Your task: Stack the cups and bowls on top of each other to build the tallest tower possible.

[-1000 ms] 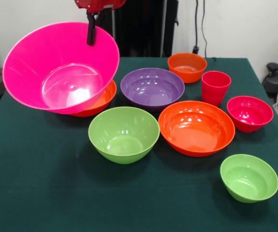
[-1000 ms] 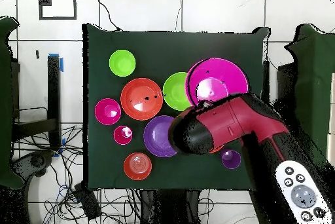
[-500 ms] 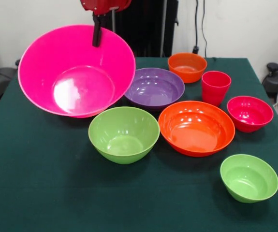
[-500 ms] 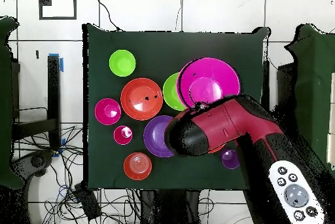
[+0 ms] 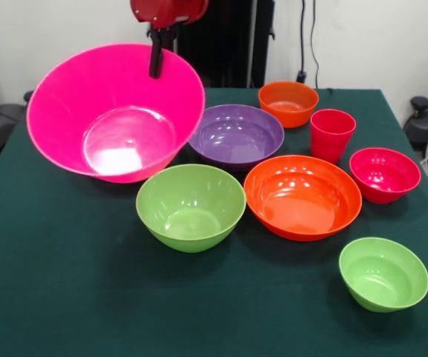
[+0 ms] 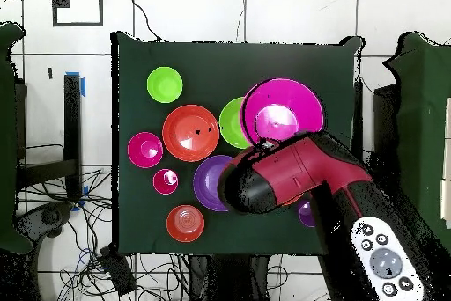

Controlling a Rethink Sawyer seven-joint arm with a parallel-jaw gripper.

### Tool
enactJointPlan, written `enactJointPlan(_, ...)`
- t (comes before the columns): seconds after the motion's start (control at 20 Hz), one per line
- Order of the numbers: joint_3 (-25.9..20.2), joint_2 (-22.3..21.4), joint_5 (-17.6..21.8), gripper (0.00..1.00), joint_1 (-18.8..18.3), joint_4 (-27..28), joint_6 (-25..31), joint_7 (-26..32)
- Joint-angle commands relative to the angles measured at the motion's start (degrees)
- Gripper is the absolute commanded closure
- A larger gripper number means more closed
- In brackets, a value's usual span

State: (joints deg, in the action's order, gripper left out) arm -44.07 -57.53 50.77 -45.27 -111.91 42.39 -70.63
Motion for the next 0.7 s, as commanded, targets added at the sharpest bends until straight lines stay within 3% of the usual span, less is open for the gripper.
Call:
enactJointPlan(0.05,5.1,1.7,6.6,1.0,4.1,-2.8,-5.6,-6.4)
enactJointPlan(0.7,11.8,3.4,8.7,1.0,13.2,-0.5,-7.1,-13.0)
